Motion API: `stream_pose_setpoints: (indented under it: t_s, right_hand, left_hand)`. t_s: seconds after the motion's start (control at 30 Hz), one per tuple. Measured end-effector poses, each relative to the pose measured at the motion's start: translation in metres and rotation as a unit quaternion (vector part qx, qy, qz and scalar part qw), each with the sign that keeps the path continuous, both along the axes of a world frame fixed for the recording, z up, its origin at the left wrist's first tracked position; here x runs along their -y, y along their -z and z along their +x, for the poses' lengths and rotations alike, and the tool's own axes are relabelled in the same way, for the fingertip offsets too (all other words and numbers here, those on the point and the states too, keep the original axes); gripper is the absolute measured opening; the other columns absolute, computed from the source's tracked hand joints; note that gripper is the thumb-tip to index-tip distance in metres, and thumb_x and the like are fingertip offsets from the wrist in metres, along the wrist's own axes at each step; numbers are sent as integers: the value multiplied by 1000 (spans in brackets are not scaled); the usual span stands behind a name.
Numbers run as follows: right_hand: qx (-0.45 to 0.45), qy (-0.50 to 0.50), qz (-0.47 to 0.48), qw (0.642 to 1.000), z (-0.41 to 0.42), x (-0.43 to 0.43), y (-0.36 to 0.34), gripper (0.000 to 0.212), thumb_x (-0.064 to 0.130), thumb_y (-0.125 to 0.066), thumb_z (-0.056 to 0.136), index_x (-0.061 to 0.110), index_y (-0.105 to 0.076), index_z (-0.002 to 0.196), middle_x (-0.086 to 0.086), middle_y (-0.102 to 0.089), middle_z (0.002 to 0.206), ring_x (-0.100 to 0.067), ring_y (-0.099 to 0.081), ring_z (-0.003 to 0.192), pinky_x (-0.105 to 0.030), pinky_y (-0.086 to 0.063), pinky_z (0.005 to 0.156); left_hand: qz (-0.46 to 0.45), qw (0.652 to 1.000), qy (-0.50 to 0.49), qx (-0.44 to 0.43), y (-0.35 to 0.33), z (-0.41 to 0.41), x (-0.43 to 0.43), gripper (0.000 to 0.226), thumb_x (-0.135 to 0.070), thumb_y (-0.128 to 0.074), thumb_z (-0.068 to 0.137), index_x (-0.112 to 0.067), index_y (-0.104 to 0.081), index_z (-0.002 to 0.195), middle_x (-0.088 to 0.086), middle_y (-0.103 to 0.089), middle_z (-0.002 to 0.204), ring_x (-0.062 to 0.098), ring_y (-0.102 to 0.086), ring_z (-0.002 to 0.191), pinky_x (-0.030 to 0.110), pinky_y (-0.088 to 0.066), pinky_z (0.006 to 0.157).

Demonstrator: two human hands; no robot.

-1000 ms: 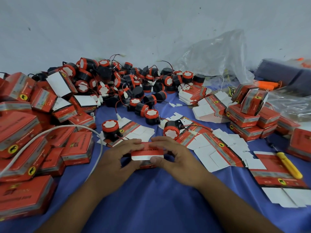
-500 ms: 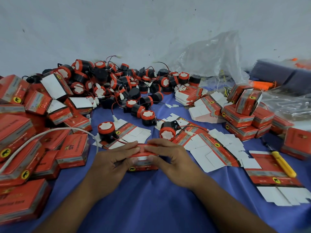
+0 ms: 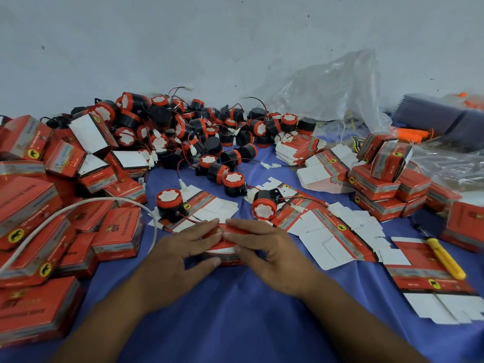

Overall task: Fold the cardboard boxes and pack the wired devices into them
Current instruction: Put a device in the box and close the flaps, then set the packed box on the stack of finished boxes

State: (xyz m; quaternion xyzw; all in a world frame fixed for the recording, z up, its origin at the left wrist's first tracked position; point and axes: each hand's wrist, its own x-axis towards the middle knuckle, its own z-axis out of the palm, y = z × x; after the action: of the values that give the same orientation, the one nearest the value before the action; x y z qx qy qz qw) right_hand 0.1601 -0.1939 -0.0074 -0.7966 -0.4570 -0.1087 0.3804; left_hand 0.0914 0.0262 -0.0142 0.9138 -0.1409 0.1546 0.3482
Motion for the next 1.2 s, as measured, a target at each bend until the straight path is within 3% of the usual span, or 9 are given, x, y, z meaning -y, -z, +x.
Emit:
stream_pose_setpoints:
  t_s: [0.13,0.23,0.3,0.5,0.7,0.87,1.03,1.1,1.2]
  right_hand:
    - [-17,-19,-46,999,3,5,-1,35,26,-57,102,21,-64,136,0,-43,157,-12,-41,143,-38,-40,113]
    - [-41,-32,-100,994,5,11,-1,40,39,-52,104,30,-57,142,8,-24,165,-8,-25,150,-38,-34,119]
    - [-29,-33,-122,992,6,13,0,40,32,-54,104,29,-55,144,7,-21,166,-10,-25,151,-36,-33,119]
    - [-47,15,1,999,3,9,1,32,18,-71,94,14,-71,126,-1,-47,153,-13,-48,138,-36,-44,111]
    - [93,17,-109,989,0,10,5,32,20,-66,97,11,-69,128,-8,-51,150,-25,-50,138,-40,-44,112]
    - [103,36,-67,992,-3,9,5,27,19,-67,97,9,-73,122,-11,-49,151,-28,-55,133,-40,-48,107]
    - [191,33,-58,979,-4,3,6,15,12,-70,93,7,-76,105,-7,-68,124,-27,-61,122,-38,-54,98]
    - [164,18,-72,984,-3,2,9,17,16,-67,94,10,-73,110,-5,-63,129,-23,-57,124,-33,-51,100]
    - [26,-2,-81,996,-3,6,4,36,26,-65,97,20,-58,132,0,-41,151,-13,-41,136,-14,-31,110]
  left_hand:
    - [8,999,-13,33,5,2,3,51,-26,-70,88,-31,-51,135,-32,-38,142,-17,-26,137,3,-18,111]
    - [-19,999,-13,29,8,2,2,60,-19,-77,84,-38,-50,134,-29,-43,143,-13,-33,136,5,-23,110]
    - [-18,999,-10,25,9,3,3,62,-21,-76,84,-41,-47,135,-28,-43,144,-14,-32,135,4,-24,109]
    - [-49,998,-17,17,5,4,4,51,-33,-62,83,-39,-50,132,-27,-43,141,-24,-28,130,-2,-22,103]
    - [-31,999,-17,-18,11,7,-2,53,-16,-65,92,-39,-44,135,-31,-34,146,-27,-21,131,-4,-22,101]
    - [-33,999,-16,-2,10,7,-1,49,-20,-64,91,-36,-48,135,-26,-36,148,-25,-21,133,-3,-22,103]
    - [32,999,4,22,9,7,-1,51,-33,-57,89,-35,-45,139,-25,-31,152,-13,-17,143,10,-16,115]
    - [26,1000,2,15,8,6,-1,50,-30,-60,91,-39,-45,138,-27,-30,151,-15,-20,140,7,-20,112]
    - [-11,1000,-10,24,7,5,2,45,-33,-60,91,-35,-51,135,-24,-38,147,-21,-25,135,2,-24,107]
